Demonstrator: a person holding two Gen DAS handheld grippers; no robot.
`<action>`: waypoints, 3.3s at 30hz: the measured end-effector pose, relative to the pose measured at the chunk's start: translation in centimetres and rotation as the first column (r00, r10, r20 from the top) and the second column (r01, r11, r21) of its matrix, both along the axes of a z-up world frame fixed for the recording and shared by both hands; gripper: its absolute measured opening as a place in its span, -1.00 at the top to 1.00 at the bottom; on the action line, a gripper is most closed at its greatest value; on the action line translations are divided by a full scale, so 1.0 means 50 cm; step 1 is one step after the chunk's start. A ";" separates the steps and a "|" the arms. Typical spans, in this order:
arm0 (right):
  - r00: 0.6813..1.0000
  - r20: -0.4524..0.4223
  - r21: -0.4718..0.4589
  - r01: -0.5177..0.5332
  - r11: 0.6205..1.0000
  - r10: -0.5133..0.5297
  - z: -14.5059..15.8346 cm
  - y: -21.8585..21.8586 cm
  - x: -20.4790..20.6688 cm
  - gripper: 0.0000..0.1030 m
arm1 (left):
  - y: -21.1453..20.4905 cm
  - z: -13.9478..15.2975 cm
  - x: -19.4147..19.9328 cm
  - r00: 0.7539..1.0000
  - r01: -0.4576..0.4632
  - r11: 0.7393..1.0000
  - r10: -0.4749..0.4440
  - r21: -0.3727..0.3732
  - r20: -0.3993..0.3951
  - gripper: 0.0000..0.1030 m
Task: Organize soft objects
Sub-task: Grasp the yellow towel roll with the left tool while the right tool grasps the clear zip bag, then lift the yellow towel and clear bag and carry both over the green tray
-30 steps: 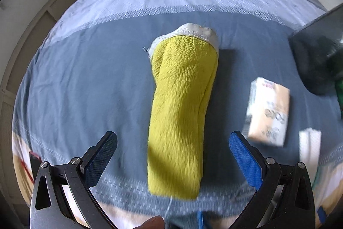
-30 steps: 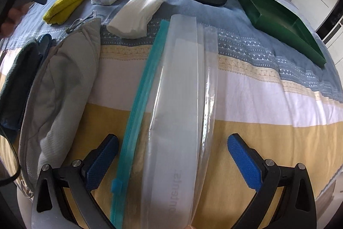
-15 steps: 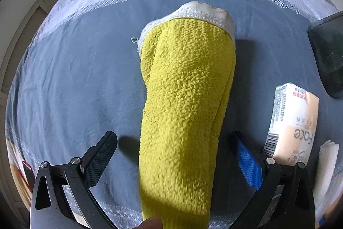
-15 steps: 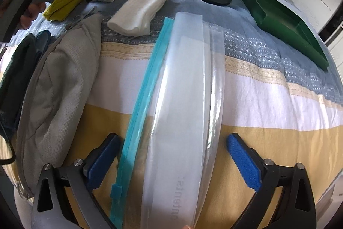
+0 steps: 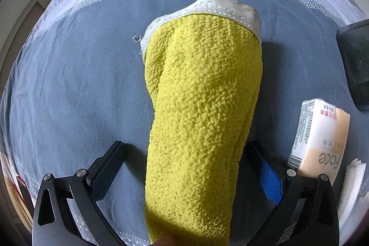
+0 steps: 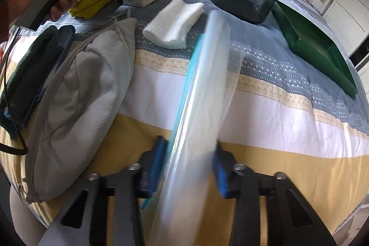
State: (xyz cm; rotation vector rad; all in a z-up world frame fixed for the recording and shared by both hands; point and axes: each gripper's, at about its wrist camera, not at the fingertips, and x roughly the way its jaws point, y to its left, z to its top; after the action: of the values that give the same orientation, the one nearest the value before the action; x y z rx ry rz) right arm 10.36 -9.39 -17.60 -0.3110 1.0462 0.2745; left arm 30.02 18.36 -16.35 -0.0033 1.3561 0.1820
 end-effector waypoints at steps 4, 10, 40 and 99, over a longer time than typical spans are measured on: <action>1.000 -0.001 0.005 -0.019 1.000 0.019 0.002 -0.003 -0.002 0.68 | -0.003 0.003 -0.001 1.000 0.008 1.000 -0.008 0.006 0.001 -0.99; 1.000 -0.005 0.018 -0.027 0.999 0.027 0.003 -0.011 0.006 0.85 | -0.035 0.004 0.009 0.999 0.038 0.999 -0.039 0.017 0.015 -0.75; 0.996 0.072 0.095 -0.058 0.994 0.052 0.094 -0.049 -0.022 0.95 | -0.057 0.213 -0.091 0.980 0.022 1.000 -0.025 0.016 0.198 0.74; 0.820 0.431 0.267 0.281 0.922 -0.375 0.471 -0.573 0.011 0.95 | -0.776 0.470 -0.192 0.804 0.357 0.932 -0.269 -0.068 0.530 0.73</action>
State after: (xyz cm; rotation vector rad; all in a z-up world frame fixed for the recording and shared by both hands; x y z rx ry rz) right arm 10.91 -38.02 5.93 -0.0098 0.5607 -0.0230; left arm 20.43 -20.43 7.13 0.0331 0.8109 -0.2068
